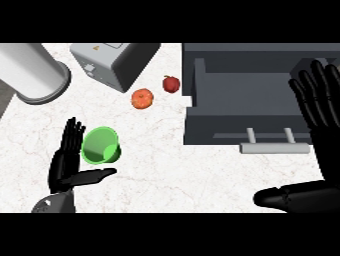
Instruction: Pick up the cup, place it into the drawer and close the drawer
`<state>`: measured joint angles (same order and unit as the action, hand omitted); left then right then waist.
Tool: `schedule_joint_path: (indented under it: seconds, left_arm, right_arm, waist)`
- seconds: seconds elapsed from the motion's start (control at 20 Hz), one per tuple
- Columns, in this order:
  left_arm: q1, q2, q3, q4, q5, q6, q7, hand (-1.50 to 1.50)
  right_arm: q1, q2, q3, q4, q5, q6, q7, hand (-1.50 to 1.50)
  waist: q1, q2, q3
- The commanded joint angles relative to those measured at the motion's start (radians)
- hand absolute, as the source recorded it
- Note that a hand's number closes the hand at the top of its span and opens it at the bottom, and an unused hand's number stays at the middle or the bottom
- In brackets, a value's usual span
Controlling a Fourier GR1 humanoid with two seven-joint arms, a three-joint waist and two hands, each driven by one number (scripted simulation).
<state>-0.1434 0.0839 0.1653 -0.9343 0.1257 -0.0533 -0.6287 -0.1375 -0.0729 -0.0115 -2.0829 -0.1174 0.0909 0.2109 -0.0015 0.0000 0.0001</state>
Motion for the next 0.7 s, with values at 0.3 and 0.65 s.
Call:
schedule_joint_path:
  seconds: [0.3,0.65]
  left_arm:
    - [-0.114,0.042,0.026,0.211,0.008,-0.041,-0.090,-1.50]
    - [-0.192,0.049,0.044,0.408,0.011,-0.112,-0.217,-1.50]
  right_arm:
    - [0.034,-0.021,-0.041,0.007,-0.038,0.045,-0.031,-1.50]
    - [0.029,0.016,-0.011,-0.039,-0.020,-0.003,-0.005,-1.50]
  waist:
    - [-0.001,0.000,0.000]
    - [-0.003,0.001,-0.001]
